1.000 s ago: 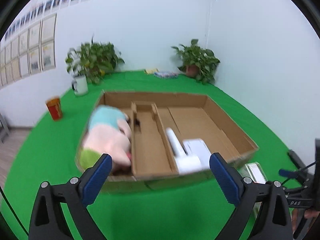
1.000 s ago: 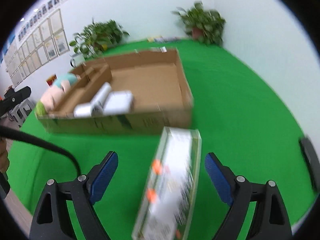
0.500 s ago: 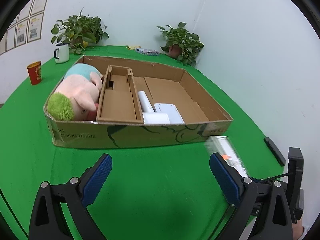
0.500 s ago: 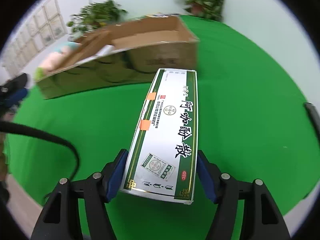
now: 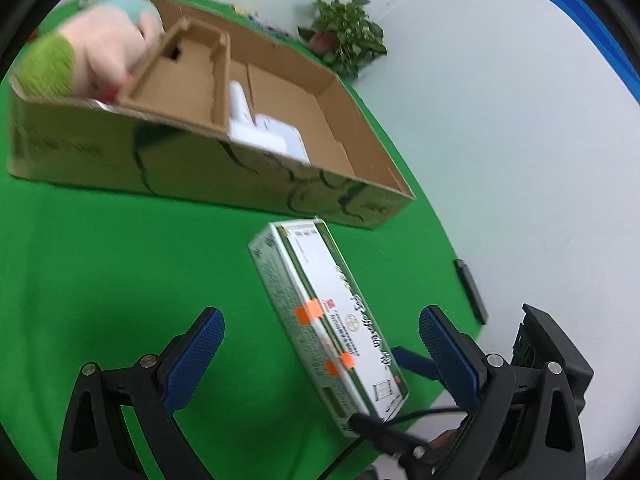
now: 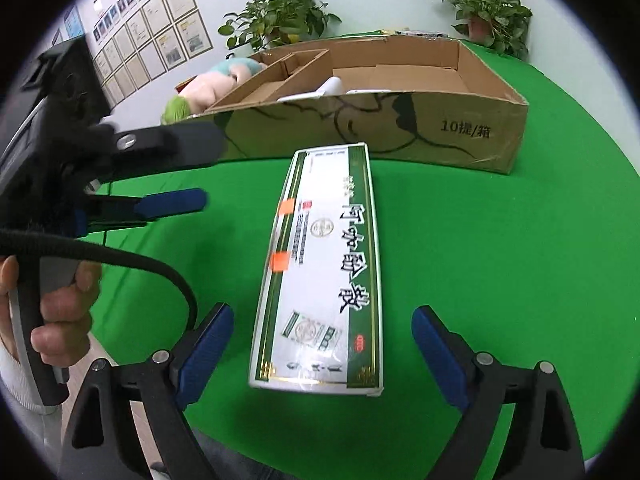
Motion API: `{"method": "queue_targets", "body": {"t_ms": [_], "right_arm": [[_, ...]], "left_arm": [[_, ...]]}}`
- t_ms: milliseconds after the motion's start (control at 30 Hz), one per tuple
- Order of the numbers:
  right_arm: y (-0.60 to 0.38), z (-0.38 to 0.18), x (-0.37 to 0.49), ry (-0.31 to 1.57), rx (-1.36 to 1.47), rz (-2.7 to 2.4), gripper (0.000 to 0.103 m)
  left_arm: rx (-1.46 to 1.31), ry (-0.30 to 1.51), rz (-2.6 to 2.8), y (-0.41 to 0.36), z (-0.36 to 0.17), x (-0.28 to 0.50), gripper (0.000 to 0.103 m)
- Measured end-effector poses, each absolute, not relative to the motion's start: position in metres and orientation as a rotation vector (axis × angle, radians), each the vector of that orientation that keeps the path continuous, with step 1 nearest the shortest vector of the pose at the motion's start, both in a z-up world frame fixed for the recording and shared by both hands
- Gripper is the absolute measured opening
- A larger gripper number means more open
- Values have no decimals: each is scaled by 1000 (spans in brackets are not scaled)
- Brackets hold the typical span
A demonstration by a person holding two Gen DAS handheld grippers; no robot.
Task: Organize objects
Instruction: 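Move the right gripper to the long white-green medicine box, then grasp the medicine box with the right gripper and lift it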
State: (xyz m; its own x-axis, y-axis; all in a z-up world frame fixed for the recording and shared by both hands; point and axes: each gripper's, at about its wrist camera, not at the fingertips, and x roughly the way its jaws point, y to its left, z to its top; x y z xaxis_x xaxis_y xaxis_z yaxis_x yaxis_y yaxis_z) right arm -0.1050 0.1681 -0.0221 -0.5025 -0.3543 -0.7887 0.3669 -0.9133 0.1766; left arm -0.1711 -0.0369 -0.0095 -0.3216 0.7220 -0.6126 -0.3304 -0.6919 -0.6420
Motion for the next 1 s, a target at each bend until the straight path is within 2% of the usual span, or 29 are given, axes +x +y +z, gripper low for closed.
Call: {"method": "queue_targets", "body": {"t_ms": [333, 433, 467, 667, 867, 1000], "right_arm": [[158, -25, -104, 67, 1207, -2417, 89], [155, -27, -106, 82, 1212, -2412, 76], [152, -28, -108, 92, 1219, -2409, 68], [154, -28, -109, 15, 1221, -2390, 67], [173, -28, -108, -193, 1238, -2320, 67], [173, -27, -106, -183, 1229, -2322, 67]], "left_arm": [[-1324, -574, 1948, -9, -43, -189, 96], [-1331, -550, 1944, -4, -49, -192, 91], [-1328, -545, 1944, -2, -50, -192, 90], [-1332, -546, 1946, -2, -55, -192, 75], [-1338, -523, 1977, -4, -55, -191, 53], [-1344, -543, 1962, -4, -59, -194, 52]]}}
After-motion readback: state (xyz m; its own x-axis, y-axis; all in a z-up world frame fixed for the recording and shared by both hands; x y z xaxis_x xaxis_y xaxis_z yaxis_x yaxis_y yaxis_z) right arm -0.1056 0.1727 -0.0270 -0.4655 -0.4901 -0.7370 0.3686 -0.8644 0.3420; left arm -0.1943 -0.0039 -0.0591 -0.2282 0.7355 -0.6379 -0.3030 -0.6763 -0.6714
